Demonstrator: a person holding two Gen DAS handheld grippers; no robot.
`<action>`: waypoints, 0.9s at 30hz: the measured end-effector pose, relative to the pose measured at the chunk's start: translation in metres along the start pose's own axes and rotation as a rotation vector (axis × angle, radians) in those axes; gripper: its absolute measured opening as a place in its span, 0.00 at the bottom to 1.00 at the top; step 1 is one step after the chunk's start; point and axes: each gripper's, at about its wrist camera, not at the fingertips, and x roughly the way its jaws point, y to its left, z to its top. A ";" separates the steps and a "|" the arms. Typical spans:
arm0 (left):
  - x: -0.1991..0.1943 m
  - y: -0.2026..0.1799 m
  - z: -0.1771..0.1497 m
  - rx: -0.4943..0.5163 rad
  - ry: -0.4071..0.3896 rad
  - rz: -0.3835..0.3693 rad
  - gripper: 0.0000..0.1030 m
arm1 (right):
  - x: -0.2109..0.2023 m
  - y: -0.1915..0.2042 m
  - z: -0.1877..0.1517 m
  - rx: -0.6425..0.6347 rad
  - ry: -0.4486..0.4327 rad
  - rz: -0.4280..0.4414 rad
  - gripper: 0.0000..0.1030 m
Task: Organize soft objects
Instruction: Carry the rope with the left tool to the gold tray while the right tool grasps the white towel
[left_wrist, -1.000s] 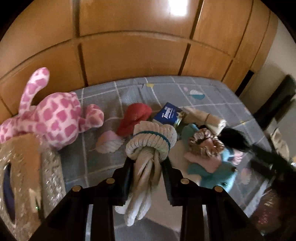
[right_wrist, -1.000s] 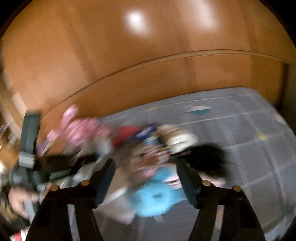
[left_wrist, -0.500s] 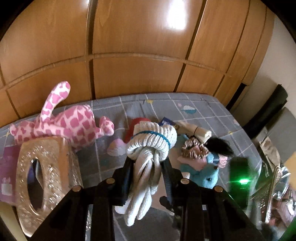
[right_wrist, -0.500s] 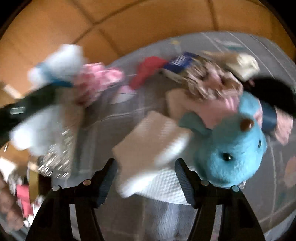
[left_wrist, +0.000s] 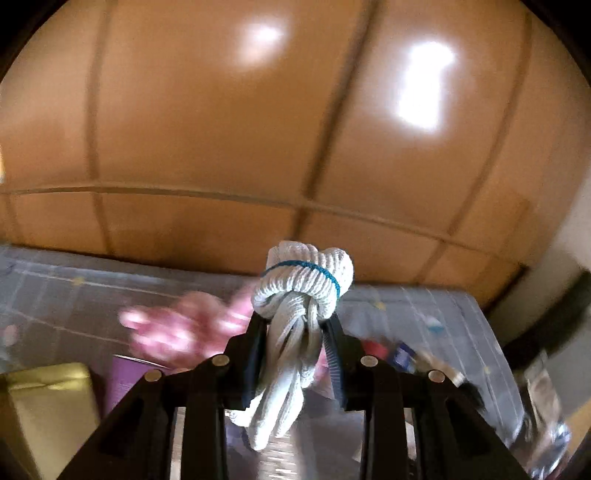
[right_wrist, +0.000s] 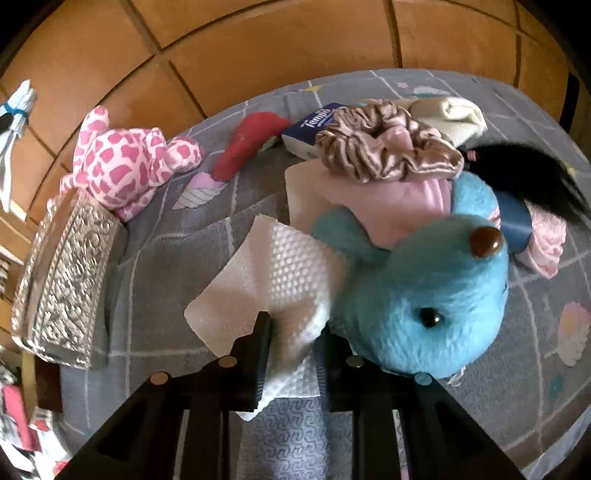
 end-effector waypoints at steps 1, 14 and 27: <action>-0.003 0.010 0.003 -0.014 -0.007 0.017 0.30 | 0.001 0.004 0.000 -0.011 -0.006 -0.008 0.21; -0.068 0.197 -0.081 -0.291 0.008 0.286 0.31 | 0.002 0.013 -0.009 -0.106 -0.052 -0.035 0.21; -0.011 0.255 -0.142 -0.546 0.152 0.216 0.56 | 0.006 0.023 -0.005 -0.127 -0.027 -0.105 0.21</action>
